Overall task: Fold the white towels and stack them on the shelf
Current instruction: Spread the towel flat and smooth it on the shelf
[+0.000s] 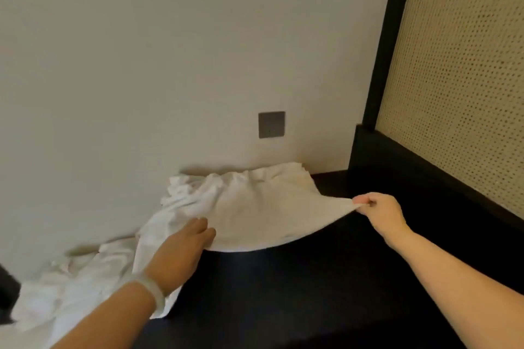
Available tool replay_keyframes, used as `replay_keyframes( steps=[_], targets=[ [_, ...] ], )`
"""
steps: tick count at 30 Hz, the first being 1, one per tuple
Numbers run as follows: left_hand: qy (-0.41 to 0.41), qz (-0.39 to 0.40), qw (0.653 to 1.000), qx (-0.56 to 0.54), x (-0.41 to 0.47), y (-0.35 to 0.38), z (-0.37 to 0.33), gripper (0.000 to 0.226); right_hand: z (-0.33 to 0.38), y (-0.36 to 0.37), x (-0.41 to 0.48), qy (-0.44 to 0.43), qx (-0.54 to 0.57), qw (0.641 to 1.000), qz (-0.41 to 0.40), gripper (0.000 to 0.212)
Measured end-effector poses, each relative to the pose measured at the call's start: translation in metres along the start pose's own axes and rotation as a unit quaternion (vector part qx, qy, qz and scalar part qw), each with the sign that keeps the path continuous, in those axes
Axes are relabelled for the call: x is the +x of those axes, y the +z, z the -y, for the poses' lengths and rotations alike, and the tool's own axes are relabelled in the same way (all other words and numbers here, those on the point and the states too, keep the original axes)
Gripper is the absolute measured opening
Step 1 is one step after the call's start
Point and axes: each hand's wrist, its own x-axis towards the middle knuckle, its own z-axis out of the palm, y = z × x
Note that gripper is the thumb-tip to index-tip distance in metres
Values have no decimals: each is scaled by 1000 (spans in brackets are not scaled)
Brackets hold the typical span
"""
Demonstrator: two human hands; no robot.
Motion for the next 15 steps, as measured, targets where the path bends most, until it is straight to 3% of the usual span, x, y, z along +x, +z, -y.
replay_keyframes(
  steps=[6, 11, 15],
  targets=[
    [10, 65, 998, -25, -65, 78, -21, 36, -84, 11, -65, 68, -46, 997, 10, 24],
    [-11, 59, 998, -10, -88, 87, -19, 42, -110, 0, -91, 64, -90, 994, 21, 24],
    [-19, 31, 999, -20, -92, 85, -26, 49, -115, 2, -99, 44, -83, 996, -2, 36]
  ],
)
